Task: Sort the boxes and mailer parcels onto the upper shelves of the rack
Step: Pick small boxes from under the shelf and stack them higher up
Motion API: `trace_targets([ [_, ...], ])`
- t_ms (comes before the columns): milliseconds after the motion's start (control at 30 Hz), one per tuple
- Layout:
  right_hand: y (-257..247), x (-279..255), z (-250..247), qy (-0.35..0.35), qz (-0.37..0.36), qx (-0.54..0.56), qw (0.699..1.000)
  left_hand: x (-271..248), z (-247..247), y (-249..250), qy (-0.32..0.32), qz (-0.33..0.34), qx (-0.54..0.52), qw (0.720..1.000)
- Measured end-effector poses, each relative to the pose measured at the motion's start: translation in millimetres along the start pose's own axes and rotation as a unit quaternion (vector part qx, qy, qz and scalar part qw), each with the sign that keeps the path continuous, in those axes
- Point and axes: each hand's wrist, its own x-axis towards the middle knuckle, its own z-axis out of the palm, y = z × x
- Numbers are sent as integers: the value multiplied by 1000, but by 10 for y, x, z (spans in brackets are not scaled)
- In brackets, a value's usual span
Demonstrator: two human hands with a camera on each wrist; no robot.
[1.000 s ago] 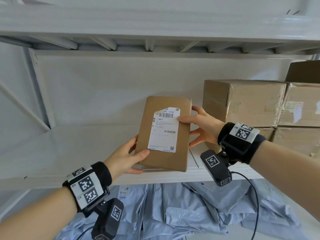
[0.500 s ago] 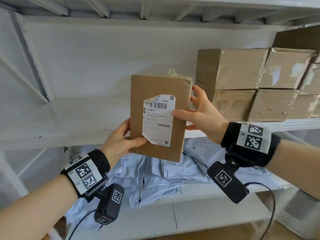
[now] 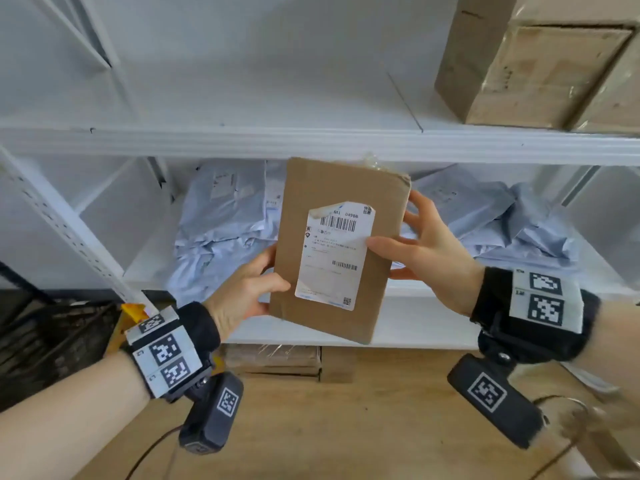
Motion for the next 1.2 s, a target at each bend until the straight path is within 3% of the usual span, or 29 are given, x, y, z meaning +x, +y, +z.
trace_targets([
  [133,506,-28,-137,-19,71,15,997,-16,356,-459,31,-64,-8,997],
  [367,1645,-95,-500,-59,169,34,983,62,1081,-1492,106,-142,108,978],
  [767,4132,-354,-555,-42,320,72,944,379,1509,-3597,36,-257,110,960],
  [967,5551,-295,-340,-21,348,86,933,735,1439,-4984,35,-260,116,958],
  [1200,6998,215,-21,1,290,84,953,1399,1243,-6489,77,-212,111,968],
])
